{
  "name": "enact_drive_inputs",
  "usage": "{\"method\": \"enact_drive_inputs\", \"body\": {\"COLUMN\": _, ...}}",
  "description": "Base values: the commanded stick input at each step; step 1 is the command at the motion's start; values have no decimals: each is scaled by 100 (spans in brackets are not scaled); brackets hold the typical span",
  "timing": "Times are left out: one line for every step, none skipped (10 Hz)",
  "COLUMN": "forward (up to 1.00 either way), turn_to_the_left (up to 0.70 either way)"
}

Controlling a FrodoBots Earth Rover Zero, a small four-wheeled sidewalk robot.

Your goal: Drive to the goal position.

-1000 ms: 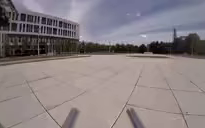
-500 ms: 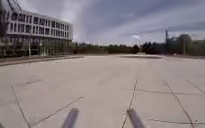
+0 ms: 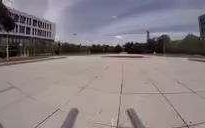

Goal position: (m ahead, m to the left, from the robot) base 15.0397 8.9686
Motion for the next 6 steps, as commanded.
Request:
{"method": "enact_drive_inputs", "body": {"forward": 50, "turn_to_the_left": 0}}
{"method": "enact_drive_inputs", "body": {"forward": 50, "turn_to_the_left": 0}}
{"method": "enact_drive_inputs", "body": {"forward": 50, "turn_to_the_left": 0}}
{"method": "enact_drive_inputs", "body": {"forward": 50, "turn_to_the_left": 0}}
{"method": "enact_drive_inputs", "body": {"forward": 50, "turn_to_the_left": 0}}
{"method": "enact_drive_inputs", "body": {"forward": 50, "turn_to_the_left": 0}}
